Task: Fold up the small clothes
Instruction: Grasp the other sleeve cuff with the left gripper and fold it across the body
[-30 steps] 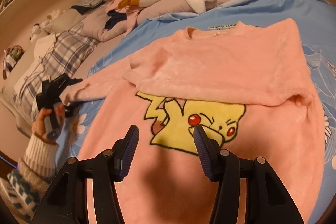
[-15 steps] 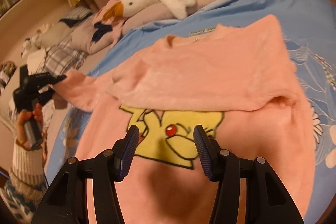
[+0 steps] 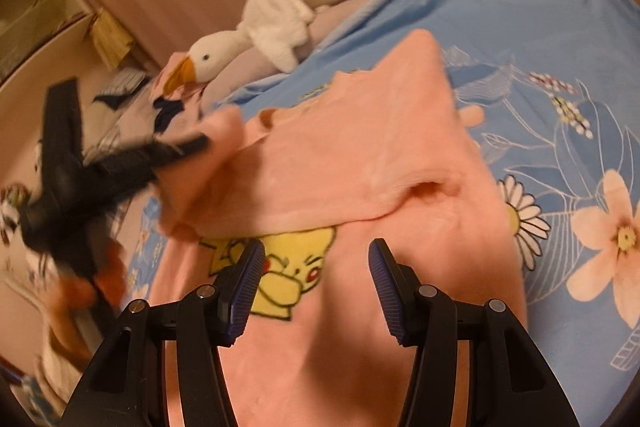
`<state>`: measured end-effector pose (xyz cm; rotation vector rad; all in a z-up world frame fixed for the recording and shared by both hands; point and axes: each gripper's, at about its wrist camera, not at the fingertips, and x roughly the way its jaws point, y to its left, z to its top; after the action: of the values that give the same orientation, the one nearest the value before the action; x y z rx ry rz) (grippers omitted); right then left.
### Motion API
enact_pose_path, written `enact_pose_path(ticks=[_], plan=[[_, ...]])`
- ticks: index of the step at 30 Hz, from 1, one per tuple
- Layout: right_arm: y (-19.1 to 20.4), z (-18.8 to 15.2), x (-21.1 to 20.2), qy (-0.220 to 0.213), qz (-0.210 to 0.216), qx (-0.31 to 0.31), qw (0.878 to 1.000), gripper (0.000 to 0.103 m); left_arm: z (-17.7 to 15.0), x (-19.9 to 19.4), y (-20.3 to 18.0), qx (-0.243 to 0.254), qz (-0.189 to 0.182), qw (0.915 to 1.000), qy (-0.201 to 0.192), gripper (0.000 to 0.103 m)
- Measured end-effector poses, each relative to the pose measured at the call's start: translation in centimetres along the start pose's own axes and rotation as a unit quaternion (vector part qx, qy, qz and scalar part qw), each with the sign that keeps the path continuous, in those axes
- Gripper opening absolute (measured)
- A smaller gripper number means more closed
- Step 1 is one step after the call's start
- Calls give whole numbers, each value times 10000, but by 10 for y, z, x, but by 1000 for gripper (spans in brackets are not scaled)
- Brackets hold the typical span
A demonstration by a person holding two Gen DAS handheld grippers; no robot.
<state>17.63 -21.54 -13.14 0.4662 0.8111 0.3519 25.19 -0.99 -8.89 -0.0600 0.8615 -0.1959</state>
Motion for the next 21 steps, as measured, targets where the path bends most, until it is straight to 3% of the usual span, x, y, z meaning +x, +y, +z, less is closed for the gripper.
enact_pose_path(ticks=[1, 3, 6, 13, 17, 21], plan=[[-3, 1, 0, -12, -9, 88, 10000, 54, -5, 12, -7, 105, 110, 9998, 154, 44], [-11, 3, -1, -71, 59, 291, 9995, 54, -15, 29, -12, 111, -8, 9989, 445, 66], [-18, 5, -3, -118, 52, 413, 9991, 54, -21, 30, -14, 319, -280, 9978, 517, 82], [-8, 13, -8, -280, -14, -10, 9996, 54, -37, -19, 11, 164, -1379, 9894, 423, 84], [41, 20, -1, -357, -79, -1330, 9904, 54, -56, -48, 55, -242, -1090, 9934, 249, 86], [106, 13, 22, -387, -241, -2917, 9554, 54, -72, -63, 99, -810, -673, 9943, 146, 86]])
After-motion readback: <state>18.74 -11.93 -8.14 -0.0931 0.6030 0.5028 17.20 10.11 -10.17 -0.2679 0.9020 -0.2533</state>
